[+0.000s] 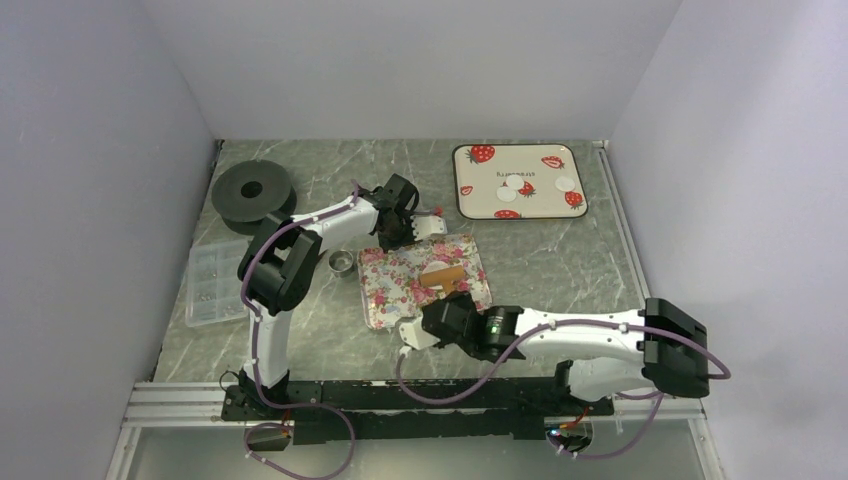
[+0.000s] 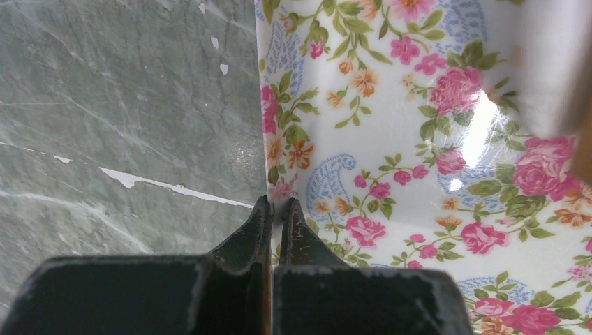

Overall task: Roll out the dumpling wrappers from the dough
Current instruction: Flatten out the dough on the work surface.

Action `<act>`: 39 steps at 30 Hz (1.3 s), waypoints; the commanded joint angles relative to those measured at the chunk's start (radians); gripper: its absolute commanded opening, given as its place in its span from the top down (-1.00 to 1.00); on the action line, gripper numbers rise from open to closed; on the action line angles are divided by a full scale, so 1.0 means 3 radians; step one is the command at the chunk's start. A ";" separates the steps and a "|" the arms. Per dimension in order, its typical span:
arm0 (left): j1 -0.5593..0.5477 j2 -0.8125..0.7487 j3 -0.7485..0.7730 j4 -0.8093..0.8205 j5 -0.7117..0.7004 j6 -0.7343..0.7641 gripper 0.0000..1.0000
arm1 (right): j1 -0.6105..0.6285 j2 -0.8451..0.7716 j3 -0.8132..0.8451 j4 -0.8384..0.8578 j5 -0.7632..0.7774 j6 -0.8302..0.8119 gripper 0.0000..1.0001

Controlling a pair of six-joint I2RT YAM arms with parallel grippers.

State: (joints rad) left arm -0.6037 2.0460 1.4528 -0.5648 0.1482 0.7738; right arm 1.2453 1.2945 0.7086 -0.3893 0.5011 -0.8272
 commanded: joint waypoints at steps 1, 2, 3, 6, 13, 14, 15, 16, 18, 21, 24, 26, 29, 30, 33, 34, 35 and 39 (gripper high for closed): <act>-0.0110 0.0446 -0.0260 -0.0311 0.0115 0.0110 1.00 | 0.0352 -0.0024 -0.0209 -0.1128 -0.0557 0.0646 1.00; -0.0114 0.0448 -0.0263 -0.0311 0.0111 0.0111 1.00 | 0.0386 -0.0036 -0.0214 -0.1163 -0.0558 0.0705 1.00; -0.0115 0.0446 -0.0265 -0.0311 0.0110 0.0117 1.00 | 0.0397 -0.0048 -0.0226 -0.1175 -0.0564 0.0730 1.00; -0.0115 0.0439 -0.0280 -0.0302 0.0092 0.0120 1.00 | 0.0391 -0.0049 -0.0291 -0.1071 -0.0549 0.0634 1.00; -0.0115 0.0446 -0.0281 -0.0302 0.0104 0.0121 1.00 | -0.0037 0.0202 -0.0273 -0.0665 -0.0646 0.0162 1.00; -0.0115 0.0446 -0.0284 -0.0301 0.0099 0.0120 1.00 | -0.0065 0.0240 -0.0256 -0.0656 -0.0645 0.0143 1.00; -0.0115 0.0441 -0.0283 -0.0303 0.0098 0.0120 1.00 | -0.0070 0.0268 -0.0232 -0.0682 -0.0643 0.0154 1.00; -0.0115 0.0441 -0.0282 -0.0306 0.0099 0.0123 1.00 | -0.0071 0.0263 -0.0199 -0.0745 -0.0639 0.0188 1.00; -0.0115 0.0434 -0.0285 -0.0306 0.0094 0.0121 1.00 | -0.0027 0.0154 -0.0186 -0.0834 -0.0662 0.0298 1.00; -0.0115 0.0434 -0.0266 -0.0318 0.0099 0.0118 1.00 | 0.0116 -0.0121 -0.0189 -0.1035 -0.0641 0.0456 1.00; -0.0115 0.0436 -0.0252 -0.0321 0.0112 0.0111 1.00 | 0.0222 -0.0339 -0.0046 -0.1329 -0.0582 0.0670 1.00; -0.0115 0.0444 -0.0251 -0.0321 0.0113 0.0110 1.00 | 0.0236 -0.0503 0.0119 -0.1400 -0.0555 0.0715 1.00; -0.0115 0.0447 -0.0253 -0.0316 0.0114 0.0111 1.00 | 0.0213 -0.0759 0.0323 -0.1208 -0.0506 0.0571 1.00; -0.0112 0.0446 -0.0260 -0.0316 0.0114 0.0112 1.00 | 0.0182 -0.0814 0.0372 -0.1109 -0.0493 0.0495 1.00; -0.0115 0.0438 -0.0269 -0.0311 0.0104 0.0116 1.00 | -0.0044 -0.0814 0.0549 -0.0929 -0.0554 0.0261 1.00; -0.0113 0.0436 -0.0268 -0.0307 0.0108 0.0116 1.00 | -0.0105 -0.0788 0.0615 -0.0869 -0.0582 0.0171 1.00; -0.0115 0.0438 -0.0274 -0.0306 0.0108 0.0117 1.00 | -0.0168 -0.0765 0.0639 -0.0834 -0.0612 0.0071 1.00; -0.0113 0.0461 -0.0266 -0.0301 0.0104 0.0117 1.00 | -0.0374 -0.0615 0.0744 -0.0512 -0.0664 -0.0338 1.00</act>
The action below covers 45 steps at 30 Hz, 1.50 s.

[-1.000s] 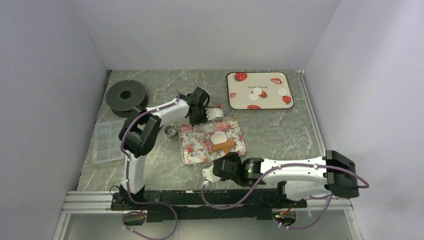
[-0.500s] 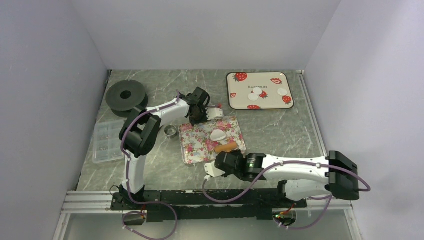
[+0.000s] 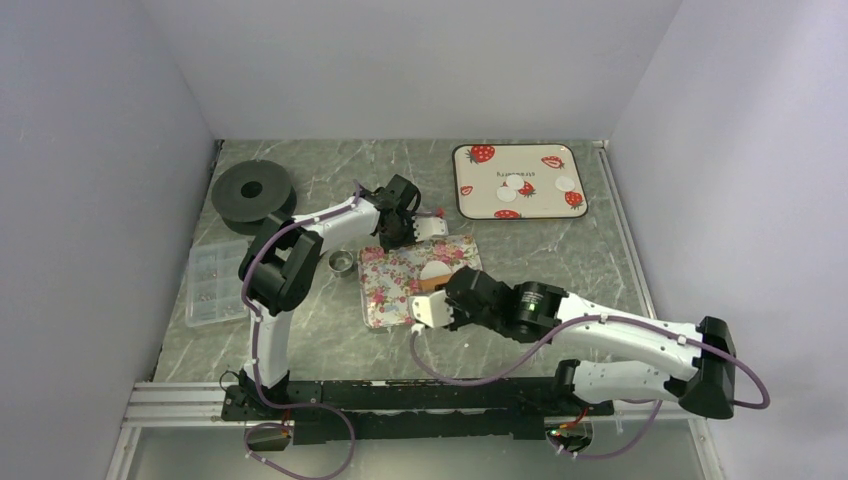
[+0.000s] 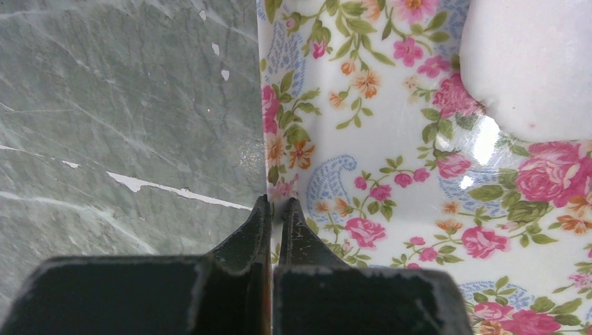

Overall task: Roll out the dumpling wrappers from the dough
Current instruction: Flatten out the dough on the work surface.

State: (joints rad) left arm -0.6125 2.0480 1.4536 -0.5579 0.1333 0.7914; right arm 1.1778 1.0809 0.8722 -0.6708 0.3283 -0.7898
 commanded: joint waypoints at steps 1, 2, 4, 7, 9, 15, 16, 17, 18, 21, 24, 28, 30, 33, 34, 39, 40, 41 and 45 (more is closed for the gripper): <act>-0.0082 0.0455 -0.0268 -0.0324 0.0153 0.0064 1.00 | -0.0192 0.0152 0.0216 0.0526 -0.0100 -0.0565 1.00; -0.0083 0.0459 -0.0268 -0.0324 0.0150 0.0062 1.00 | -0.0233 0.0219 0.0225 0.0600 -0.0115 -0.0677 1.00; -0.0086 0.0455 -0.0266 -0.0324 0.0148 0.0062 1.00 | -0.0278 0.0400 0.0216 0.0701 -0.0077 -0.0910 1.00; -0.0083 0.0436 -0.0283 -0.0319 0.0143 0.0064 1.00 | -0.0355 0.0671 0.0171 0.0833 -0.0093 -0.1115 1.00; -0.0085 0.0427 -0.0289 -0.0319 0.0138 0.0062 1.00 | -0.0386 0.0787 0.0091 0.0846 -0.0150 -0.1152 1.00; -0.0086 0.0422 -0.0290 -0.0317 0.0134 0.0064 1.00 | -0.0350 0.0803 -0.0261 0.0590 -0.0137 -0.0978 1.00; -0.0086 0.0422 -0.0284 -0.0318 0.0137 0.0062 1.00 | -0.0329 0.0776 -0.0319 0.0555 -0.0114 -0.0946 1.00; -0.0086 0.0429 -0.0281 -0.0323 0.0141 0.0062 1.00 | -0.0318 0.0755 -0.0355 0.0516 -0.0108 -0.0903 1.00; -0.0085 0.0434 -0.0279 -0.0328 0.0143 0.0062 1.00 | -0.0316 0.0736 -0.0380 0.0473 -0.0111 -0.0866 1.00; -0.0086 0.0427 -0.0294 -0.0314 0.0120 0.0068 1.00 | -0.0330 0.0736 -0.0457 0.0566 -0.0166 -0.0882 1.00; -0.0083 0.0432 -0.0283 -0.0322 0.0132 0.0062 1.00 | -0.0418 0.0912 -0.0447 0.0742 -0.0261 -0.0922 1.00; -0.0083 0.0425 -0.0292 -0.0321 0.0133 0.0062 1.00 | -0.0467 0.1147 -0.0394 0.0828 -0.0209 -0.0940 1.00; -0.0085 0.0428 -0.0296 -0.0319 0.0137 0.0067 1.00 | -0.0415 0.1156 -0.0373 0.0717 -0.0152 -0.0847 1.00; -0.0086 0.0430 -0.0286 -0.0320 0.0151 0.0062 1.00 | -0.0268 0.0939 -0.0483 0.0541 -0.0073 -0.0710 1.00; -0.0086 0.0429 -0.0292 -0.0314 0.0149 0.0067 1.00 | -0.0207 0.0878 -0.0508 0.0460 -0.0048 -0.0639 1.00; -0.0086 0.0457 -0.0287 -0.0321 0.0198 0.0056 1.00 | -0.0023 0.0795 -0.0544 0.0307 -0.0056 -0.0378 1.00; -0.0087 0.0466 -0.0274 -0.0335 0.0208 0.0052 1.00 | -0.0038 0.0814 -0.0569 0.0372 -0.0056 -0.0408 1.00; -0.0090 0.0470 -0.0262 -0.0349 0.0203 0.0045 1.00 | -0.0070 0.0834 -0.0601 0.0454 -0.0050 -0.0483 1.00; -0.0104 0.0464 -0.0212 -0.0375 0.0258 0.0033 1.00 | -0.0336 0.1077 -0.0586 0.0761 -0.0099 -0.0667 1.00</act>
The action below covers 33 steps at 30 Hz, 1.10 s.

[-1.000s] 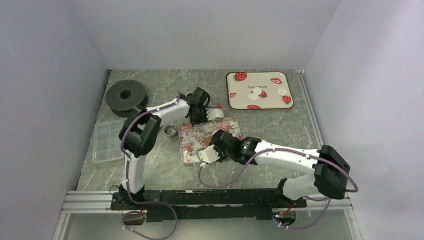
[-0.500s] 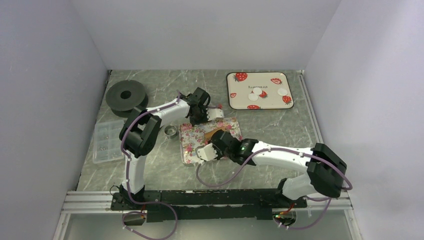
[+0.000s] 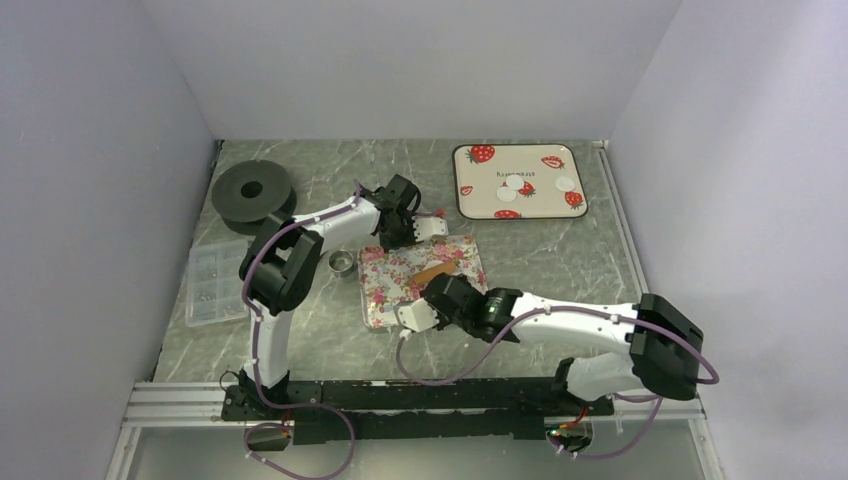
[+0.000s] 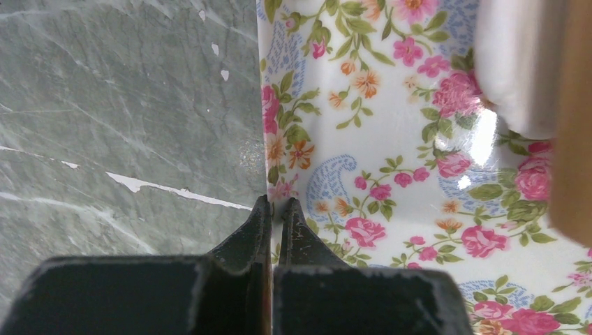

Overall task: Roll out the dumpling wrappers from the dough
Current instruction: Flatten out the dough on the work surface.

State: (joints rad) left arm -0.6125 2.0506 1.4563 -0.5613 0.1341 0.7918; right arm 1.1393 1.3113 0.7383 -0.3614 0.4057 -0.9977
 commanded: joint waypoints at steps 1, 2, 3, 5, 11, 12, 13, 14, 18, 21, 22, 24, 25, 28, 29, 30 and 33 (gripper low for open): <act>-0.0113 0.0460 -0.0193 -0.0388 0.0256 0.0026 1.00 | -0.0209 0.0381 -0.0117 -0.0285 -0.0309 0.0027 1.00; -0.0127 0.0455 -0.0179 -0.0391 0.0247 0.0025 1.00 | -0.0208 0.0434 -0.0088 -0.0357 -0.0278 0.0072 1.00; -0.0135 0.0444 -0.0191 -0.0383 0.0241 0.0029 1.00 | -0.0184 0.0415 -0.0083 -0.0415 -0.0274 0.0143 1.00; -0.0140 0.0421 -0.0219 -0.0359 0.0230 0.0034 1.00 | -0.0064 0.0280 -0.0158 -0.0501 -0.0247 0.0266 1.00; -0.0136 0.0436 -0.0302 -0.0296 0.0164 0.0071 1.00 | 0.0086 0.0107 -0.0255 -0.0629 -0.0231 0.0369 1.00; -0.0134 0.0449 -0.0283 -0.0312 0.0186 0.0059 1.00 | 0.0035 0.0153 -0.0247 -0.0554 -0.0219 0.0276 1.00; -0.0136 0.0459 -0.0265 -0.0328 0.0200 0.0054 1.00 | -0.0028 0.0229 -0.0209 -0.0483 -0.0232 0.0198 1.00; -0.0140 0.0468 -0.0246 -0.0347 0.0198 0.0044 1.00 | -0.0100 0.0305 -0.0166 -0.0421 -0.0248 0.0163 1.00; -0.0139 0.0436 -0.0256 -0.0334 0.0213 0.0050 1.00 | -0.0155 0.0445 -0.0147 -0.0376 -0.0270 0.0232 1.00; -0.0139 0.0451 -0.0235 -0.0355 0.0174 0.0052 1.00 | 0.0007 0.0280 -0.0192 -0.0593 -0.0213 0.0447 1.00; -0.0141 0.0447 -0.0242 -0.0338 0.0155 0.0059 1.00 | 0.0088 0.0207 -0.0215 -0.0661 -0.0212 0.0531 1.00; -0.0142 0.0436 -0.0268 -0.0308 0.0139 0.0072 1.00 | 0.0238 0.0104 -0.0247 -0.0795 -0.0210 0.0734 1.00; -0.0142 0.0440 -0.0272 -0.0307 0.0141 0.0074 1.00 | 0.0271 0.0080 -0.0265 -0.0825 -0.0200 0.0793 1.00; -0.0142 0.0456 -0.0285 -0.0295 0.0101 0.0080 1.00 | 0.0219 0.0099 -0.0383 -0.0648 -0.0200 0.0673 1.00; -0.0141 0.0461 -0.0290 -0.0288 0.0096 0.0081 1.00 | 0.0147 0.0151 -0.0384 -0.0558 -0.0224 0.0575 1.00; -0.0142 0.0468 -0.0293 -0.0287 0.0095 0.0081 1.00 | 0.0040 0.0221 -0.0363 -0.0473 -0.0264 0.0498 1.00; -0.0142 0.0475 -0.0284 -0.0297 0.0105 0.0076 1.00 | -0.0205 0.0430 -0.0331 -0.0268 -0.0306 0.0252 1.00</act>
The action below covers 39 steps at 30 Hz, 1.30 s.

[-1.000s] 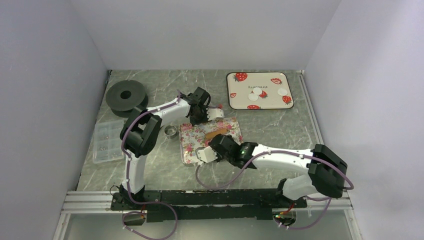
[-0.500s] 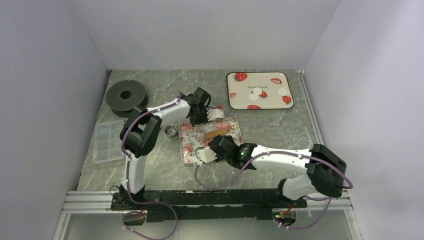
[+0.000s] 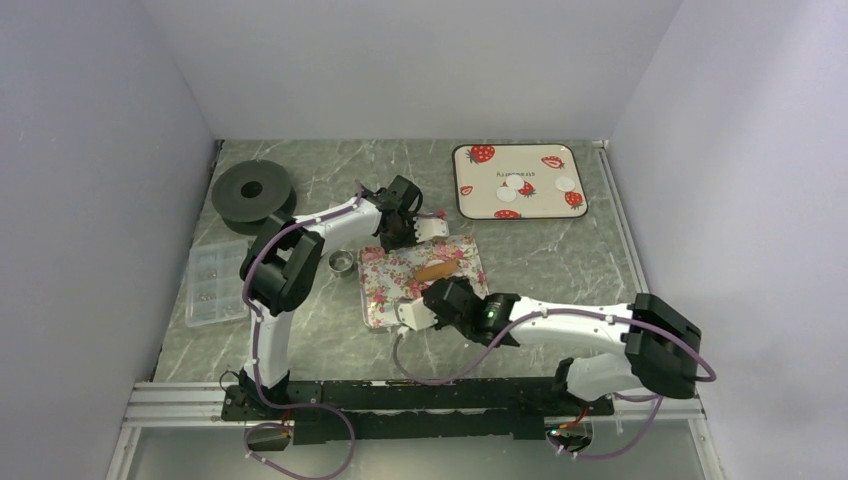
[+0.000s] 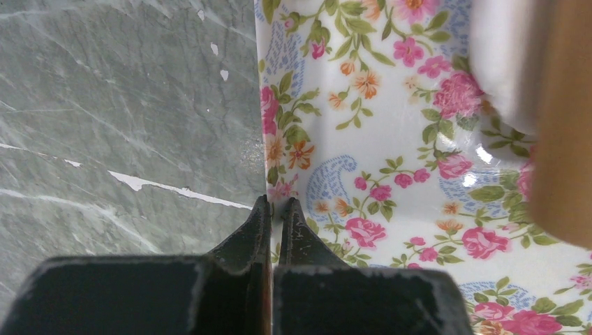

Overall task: Roll out the dumpling wrappers from the dough
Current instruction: Flatten out the dough on the work surface.

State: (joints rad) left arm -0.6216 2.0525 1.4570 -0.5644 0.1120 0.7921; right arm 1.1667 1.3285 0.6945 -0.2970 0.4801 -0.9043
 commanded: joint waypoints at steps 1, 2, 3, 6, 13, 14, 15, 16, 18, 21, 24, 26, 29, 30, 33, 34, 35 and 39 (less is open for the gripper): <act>-0.0111 0.0470 -0.0283 -0.0287 0.0174 0.0079 1.00 | -0.0308 0.0429 -0.0162 -0.0485 -0.0525 -0.0092 1.00; -0.0109 0.0470 -0.0285 -0.0287 0.0165 0.0075 1.00 | -0.0305 0.0463 -0.0133 -0.0527 -0.0498 -0.0049 1.00; -0.0107 0.0470 -0.0286 -0.0287 0.0159 0.0077 1.00 | -0.0296 0.0449 -0.0107 -0.0584 -0.0494 -0.0008 1.00; -0.0111 0.0474 -0.0286 -0.0282 0.0166 0.0075 1.00 | -0.0130 0.0276 -0.0140 -0.0771 -0.0414 0.0191 1.00; -0.0111 0.0507 -0.0280 -0.0287 0.0173 0.0082 1.00 | 0.0077 0.0082 -0.0134 -0.1060 -0.0377 0.0461 1.00; -0.0111 0.0502 -0.0282 -0.0282 0.0174 0.0081 1.00 | 0.0042 0.0102 -0.0161 -0.0988 -0.0395 0.0397 1.00; -0.0110 0.0497 -0.0290 -0.0278 0.0170 0.0084 1.00 | -0.0021 0.0143 -0.0179 -0.0912 -0.0424 0.0335 1.00; -0.0111 0.0492 -0.0294 -0.0277 0.0166 0.0087 1.00 | -0.0108 0.0217 -0.0175 -0.0828 -0.0444 0.0263 1.00; -0.0111 0.0491 -0.0298 -0.0276 0.0156 0.0087 1.00 | -0.0278 0.0386 -0.0145 -0.0656 -0.0433 0.0140 1.00; -0.0110 0.0482 -0.0300 -0.0284 0.0143 0.0080 1.00 | -0.0422 0.0607 -0.0035 -0.0490 -0.0434 0.0047 1.00; -0.0111 0.0463 -0.0301 -0.0287 0.0138 0.0080 1.00 | -0.0400 0.0646 0.0040 -0.0546 -0.0447 0.0097 1.00; -0.0111 0.0452 -0.0306 -0.0287 0.0142 0.0079 1.00 | -0.0299 0.0548 -0.0003 -0.0654 -0.0402 0.0161 1.00; -0.0111 0.0452 -0.0301 -0.0287 0.0143 0.0083 1.00 | -0.0038 0.0325 -0.0074 -0.0899 -0.0410 0.0349 1.00; -0.0111 0.0455 -0.0294 -0.0288 0.0141 0.0081 1.00 | 0.0053 0.0262 -0.0088 -0.1004 -0.0415 0.0455 1.00; -0.0110 0.0460 -0.0291 -0.0287 0.0140 0.0081 1.00 | 0.0174 0.0148 -0.0117 -0.1158 -0.0417 0.0612 1.00; -0.0111 0.0461 -0.0292 -0.0287 0.0143 0.0080 1.00 | 0.0169 0.0131 -0.0132 -0.1126 -0.0447 0.0603 1.00; -0.0111 0.0460 -0.0295 -0.0282 0.0141 0.0081 1.00 | 0.0150 0.0124 -0.0158 -0.1061 -0.0456 0.0562 1.00; -0.0111 0.0452 -0.0309 -0.0278 0.0129 0.0087 1.00 | -0.0168 0.0292 -0.0124 -0.0756 -0.0569 0.0318 1.00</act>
State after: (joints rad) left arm -0.6239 2.0548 1.4551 -0.5663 0.1059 0.7921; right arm 1.1950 1.3312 0.7105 -0.3492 0.5316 -0.8326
